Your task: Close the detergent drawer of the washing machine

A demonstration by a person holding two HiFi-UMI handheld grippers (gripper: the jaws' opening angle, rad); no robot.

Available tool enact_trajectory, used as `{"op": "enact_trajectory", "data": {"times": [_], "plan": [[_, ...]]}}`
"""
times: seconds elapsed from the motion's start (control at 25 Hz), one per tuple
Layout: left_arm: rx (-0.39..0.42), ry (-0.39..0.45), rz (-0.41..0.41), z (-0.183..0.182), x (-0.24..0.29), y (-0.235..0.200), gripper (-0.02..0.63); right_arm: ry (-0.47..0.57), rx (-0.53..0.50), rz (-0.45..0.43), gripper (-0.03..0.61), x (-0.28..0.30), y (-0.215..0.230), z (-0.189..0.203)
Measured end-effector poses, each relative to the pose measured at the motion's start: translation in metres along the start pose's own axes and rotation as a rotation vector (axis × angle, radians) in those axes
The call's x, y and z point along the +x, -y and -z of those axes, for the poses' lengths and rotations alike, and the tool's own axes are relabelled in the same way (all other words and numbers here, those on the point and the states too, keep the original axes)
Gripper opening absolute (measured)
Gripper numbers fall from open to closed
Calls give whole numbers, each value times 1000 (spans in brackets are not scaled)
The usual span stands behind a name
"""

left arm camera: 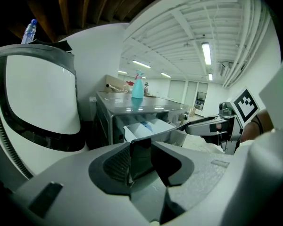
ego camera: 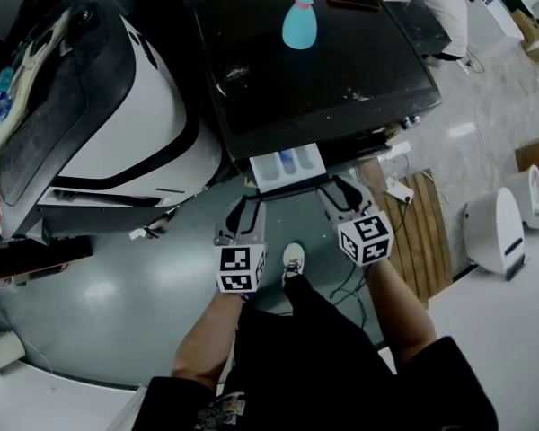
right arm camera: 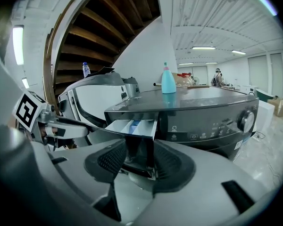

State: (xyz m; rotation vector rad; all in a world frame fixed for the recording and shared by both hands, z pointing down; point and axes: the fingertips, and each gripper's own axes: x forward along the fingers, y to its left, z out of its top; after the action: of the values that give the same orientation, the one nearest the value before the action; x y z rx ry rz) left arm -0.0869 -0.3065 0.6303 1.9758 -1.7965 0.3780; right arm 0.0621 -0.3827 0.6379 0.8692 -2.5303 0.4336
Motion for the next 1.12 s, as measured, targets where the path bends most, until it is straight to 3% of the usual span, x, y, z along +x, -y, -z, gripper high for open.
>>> {"op": "enact_trajectory", "data": {"times": [0.76,1.12], "plan": [[-56,-5,-89,-17,33,-25,135,25,51,6,189,40,16,-23],[-98,-10,-192,-23,44,-37,135,28,92,55,195,55,23,-30]]}}
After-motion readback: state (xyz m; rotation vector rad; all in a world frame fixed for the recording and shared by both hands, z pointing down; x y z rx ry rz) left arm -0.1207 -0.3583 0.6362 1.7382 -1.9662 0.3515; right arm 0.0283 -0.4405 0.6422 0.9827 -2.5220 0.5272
